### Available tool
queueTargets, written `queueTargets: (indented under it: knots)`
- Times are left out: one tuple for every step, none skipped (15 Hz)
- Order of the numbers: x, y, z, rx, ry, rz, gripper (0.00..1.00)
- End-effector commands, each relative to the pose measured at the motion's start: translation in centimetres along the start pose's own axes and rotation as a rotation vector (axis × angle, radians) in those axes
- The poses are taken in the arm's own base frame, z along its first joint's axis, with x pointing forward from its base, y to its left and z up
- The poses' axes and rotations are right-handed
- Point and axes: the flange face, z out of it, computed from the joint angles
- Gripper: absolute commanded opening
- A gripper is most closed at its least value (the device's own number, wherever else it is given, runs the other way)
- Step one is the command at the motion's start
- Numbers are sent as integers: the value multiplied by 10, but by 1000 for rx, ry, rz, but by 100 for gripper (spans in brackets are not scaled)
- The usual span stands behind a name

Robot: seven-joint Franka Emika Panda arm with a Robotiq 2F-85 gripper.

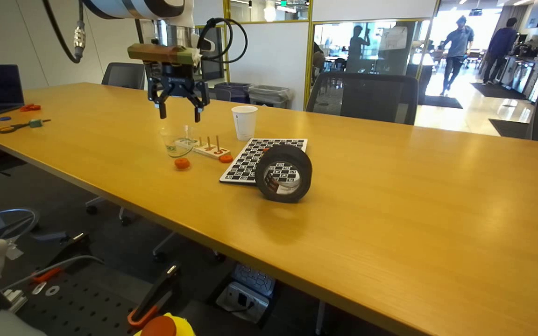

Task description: Pick up the orange objects from the table and put them in the colorless cup, then pick up the yellow objects and put them in the white cup

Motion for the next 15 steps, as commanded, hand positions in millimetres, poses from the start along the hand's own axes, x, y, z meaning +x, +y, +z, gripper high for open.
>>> queueTargets:
  knots:
    - [-5, 26, -14, -32, 51, 10, 100]
    - [-8, 37, -20, -57, 64, 19, 100]
    - [-11, 47, -24, -80, 76, 31, 100]
    - [-15, 61, -30, -106, 84, 44, 100]
    - [-18, 74, -33, -131, 93, 51, 100]
    - [-19, 88, -36, -154, 98, 68, 100]
    - [-19, 101, -38, -176, 98, 75, 100]
    - [-20, 114, -38, -194, 94, 79, 100]
    - [-17, 126, -37, -211, 79, 82, 100]
    - [-16, 136, -35, -227, 69, 83, 100]
    - [-11, 146, -33, -243, 51, 82, 100]
    - [-7, 155, -30, -258, 42, 80, 100]
    - [-2, 163, -27, -266, 39, 76, 100]
    - [5, 170, -23, -272, 34, 77, 100]
    - [11, 176, -19, -279, 27, 76, 100]
